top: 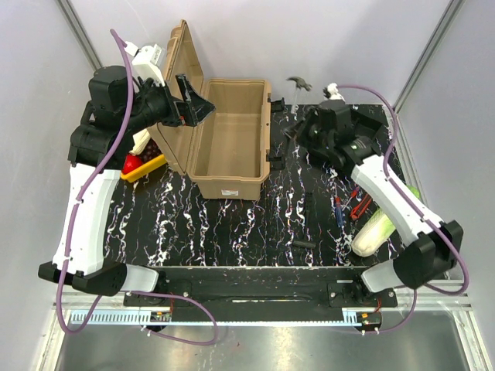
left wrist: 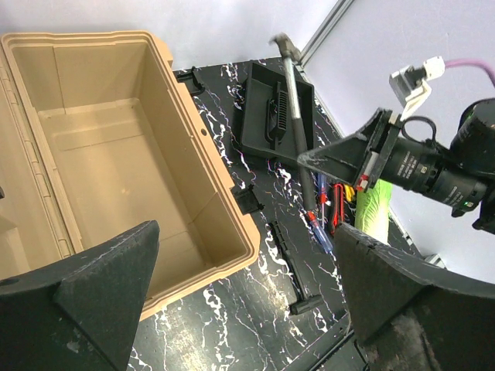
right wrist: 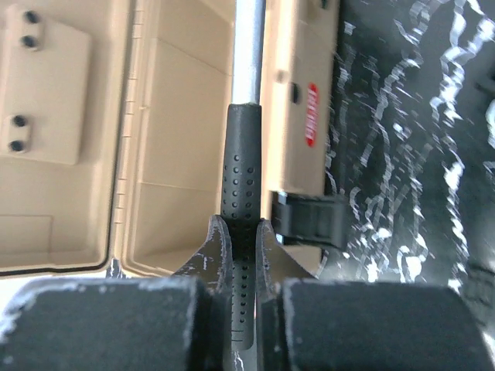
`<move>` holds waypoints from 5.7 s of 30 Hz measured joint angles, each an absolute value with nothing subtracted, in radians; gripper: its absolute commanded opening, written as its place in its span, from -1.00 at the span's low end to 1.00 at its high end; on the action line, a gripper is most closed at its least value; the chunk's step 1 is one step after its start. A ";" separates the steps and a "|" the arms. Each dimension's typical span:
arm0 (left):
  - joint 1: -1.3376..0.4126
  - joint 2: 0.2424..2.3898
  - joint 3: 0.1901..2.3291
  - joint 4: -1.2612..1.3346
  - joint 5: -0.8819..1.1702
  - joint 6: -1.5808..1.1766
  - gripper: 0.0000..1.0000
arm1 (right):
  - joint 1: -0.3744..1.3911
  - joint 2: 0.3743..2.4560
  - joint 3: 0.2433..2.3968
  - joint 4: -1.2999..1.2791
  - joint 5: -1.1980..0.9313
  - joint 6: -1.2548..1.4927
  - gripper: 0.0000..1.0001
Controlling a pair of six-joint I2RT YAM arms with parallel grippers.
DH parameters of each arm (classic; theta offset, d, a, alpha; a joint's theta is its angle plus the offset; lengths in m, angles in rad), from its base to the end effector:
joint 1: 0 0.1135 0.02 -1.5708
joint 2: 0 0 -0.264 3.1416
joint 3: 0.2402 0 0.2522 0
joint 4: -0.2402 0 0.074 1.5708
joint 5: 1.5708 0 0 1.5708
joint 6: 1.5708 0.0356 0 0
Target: Pack the tool kit
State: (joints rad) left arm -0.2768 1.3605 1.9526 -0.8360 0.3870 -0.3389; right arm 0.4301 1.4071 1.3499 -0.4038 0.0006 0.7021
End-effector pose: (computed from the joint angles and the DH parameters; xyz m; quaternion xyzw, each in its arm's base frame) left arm 0.2257 -0.0781 0.5323 0.0944 0.7765 -0.3275 0.5300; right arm 0.2937 0.1347 0.3711 0.1154 0.8421 0.2824 0.4448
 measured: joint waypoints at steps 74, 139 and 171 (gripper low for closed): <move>-0.307 1.354 1.937 -0.814 0.449 -0.371 0.98 | 0.444 1.261 1.274 -0.722 0.496 0.455 0.70; -0.307 1.317 1.904 -0.815 0.411 -0.371 0.98 | 0.537 1.362 1.385 -0.598 0.344 0.563 -1.00; -0.308 1.318 1.956 -0.876 0.328 -0.310 0.98 | 0.802 2.440 2.290 -0.535 0.246 0.437 -0.89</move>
State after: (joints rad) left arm -0.3084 1.3178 1.9556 -0.8757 0.3283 -0.3096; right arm 0.8021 2.4401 2.2898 -0.5346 0.2459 0.4370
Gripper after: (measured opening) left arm 0.988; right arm 0.029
